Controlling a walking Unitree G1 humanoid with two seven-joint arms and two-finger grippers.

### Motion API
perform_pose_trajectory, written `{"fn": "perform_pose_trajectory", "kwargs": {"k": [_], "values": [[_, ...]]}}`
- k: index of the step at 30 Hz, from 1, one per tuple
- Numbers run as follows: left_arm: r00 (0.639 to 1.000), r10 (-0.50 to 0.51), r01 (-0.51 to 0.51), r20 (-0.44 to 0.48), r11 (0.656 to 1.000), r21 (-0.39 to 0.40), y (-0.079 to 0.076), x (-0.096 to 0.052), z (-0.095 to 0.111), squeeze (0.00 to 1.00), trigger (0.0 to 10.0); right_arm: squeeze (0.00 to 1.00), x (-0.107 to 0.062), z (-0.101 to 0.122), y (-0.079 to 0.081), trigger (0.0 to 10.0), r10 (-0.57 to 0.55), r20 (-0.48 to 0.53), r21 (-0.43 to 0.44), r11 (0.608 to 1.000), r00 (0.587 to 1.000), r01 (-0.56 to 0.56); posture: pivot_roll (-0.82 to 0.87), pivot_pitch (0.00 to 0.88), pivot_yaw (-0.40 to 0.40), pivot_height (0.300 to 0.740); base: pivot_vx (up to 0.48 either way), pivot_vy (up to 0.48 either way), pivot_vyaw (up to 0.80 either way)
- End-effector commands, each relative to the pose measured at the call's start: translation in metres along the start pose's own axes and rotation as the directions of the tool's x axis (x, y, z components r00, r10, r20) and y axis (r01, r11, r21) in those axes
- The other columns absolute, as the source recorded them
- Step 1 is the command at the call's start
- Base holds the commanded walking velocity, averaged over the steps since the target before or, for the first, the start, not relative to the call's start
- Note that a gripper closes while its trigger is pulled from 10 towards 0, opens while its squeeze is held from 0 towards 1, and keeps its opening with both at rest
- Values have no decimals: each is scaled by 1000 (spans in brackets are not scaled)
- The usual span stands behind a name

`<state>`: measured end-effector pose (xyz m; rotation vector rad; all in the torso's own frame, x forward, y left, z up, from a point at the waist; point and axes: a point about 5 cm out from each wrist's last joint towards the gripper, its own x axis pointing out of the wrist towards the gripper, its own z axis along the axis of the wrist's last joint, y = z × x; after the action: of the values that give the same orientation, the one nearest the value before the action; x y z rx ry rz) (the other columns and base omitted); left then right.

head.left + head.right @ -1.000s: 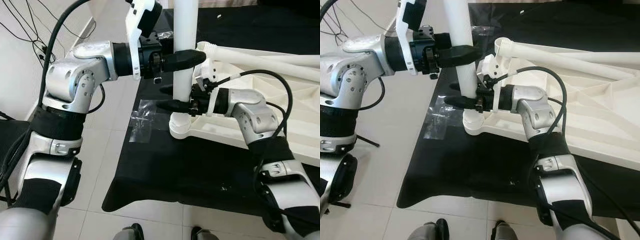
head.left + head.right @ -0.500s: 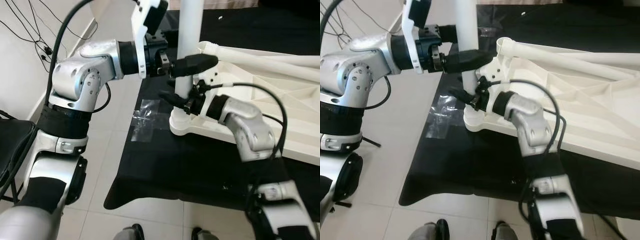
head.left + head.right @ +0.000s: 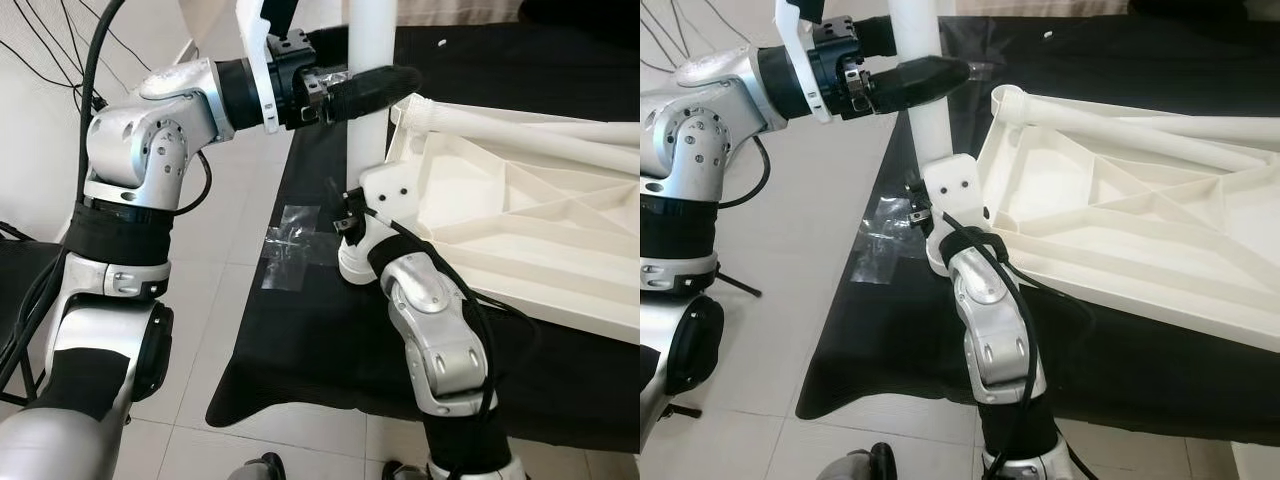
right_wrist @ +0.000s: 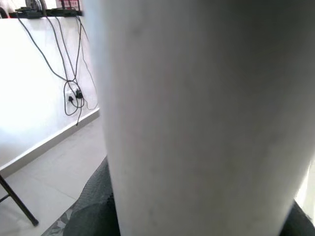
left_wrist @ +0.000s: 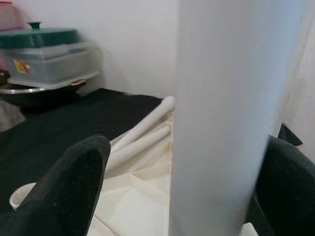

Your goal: Building children table

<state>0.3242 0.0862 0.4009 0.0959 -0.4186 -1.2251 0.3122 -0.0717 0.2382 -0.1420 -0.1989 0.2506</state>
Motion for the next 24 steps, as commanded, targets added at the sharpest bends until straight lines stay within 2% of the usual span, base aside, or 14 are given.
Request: {"fn": "perform_pose_trajectory", "kwargs": {"k": [1, 2, 11, 12, 14, 17, 21, 24], "values": [[1000, 18, -18, 16, 1000, 6, 2, -9, 3, 380, 10000, 0, -3, -35, -8, 0, -45, -180, 19, 999, 983, 49, 10, 229, 35, 740, 0, 0, 0], [999, 28, -28, 25, 1000, 12, 3, -12, 6, 0, 10000, 0, -5, -33, -7, 10000, -68, -180, 12, 997, 981, 71, 10, 227, 37, 740, 0, 0, 0], [996, 73, -76, 47, 995, 67, -1, -35, 29, 0, 10000, 0, -7, -28, -17, 10000, -121, -171, -4, 992, 978, 122, 19, 218, 38, 740, 0, 0, 0], [994, 99, -102, 40, 992, 80, -4, -43, 33, 0, 10000, 0, -6, -29, -21, 10000, -128, -172, -5, 992, 977, 129, 27, 215, 36, 740, 0, 0, 0], [994, 99, -102, 40, 992, 80, -4, -43, 33, 0, 10000, 0, -6, -29, -21, 10000, -128, -172, -5, 992, 977, 129, 27, 215, 36, 740, 0, 0, 0], [991, 131, -133, 22, 987, 87, -8, -56, 34, 0, 10000, 0, -5, -30, -26, 10000, -145, -173, 0, 989, 974, 147, 41, 209, 32, 740, 0, 0, 0], [993, 120, -121, 17, 990, 72, -13, -61, 33, 0, 10000, 0, -4, -30, -28, 10000, -154, -172, 6, 988, 973, 157, 46, 206, 32, 740, 0, 0, 0], [1000, 7, -7, 2, 1000, 29, -30, -60, 30, 0, 10000, 0, -3, -29, -27, 10000, -160, -170, 14, 986, 972, 164, 48, 201, 35, 740, 0, 0, 0]]}}
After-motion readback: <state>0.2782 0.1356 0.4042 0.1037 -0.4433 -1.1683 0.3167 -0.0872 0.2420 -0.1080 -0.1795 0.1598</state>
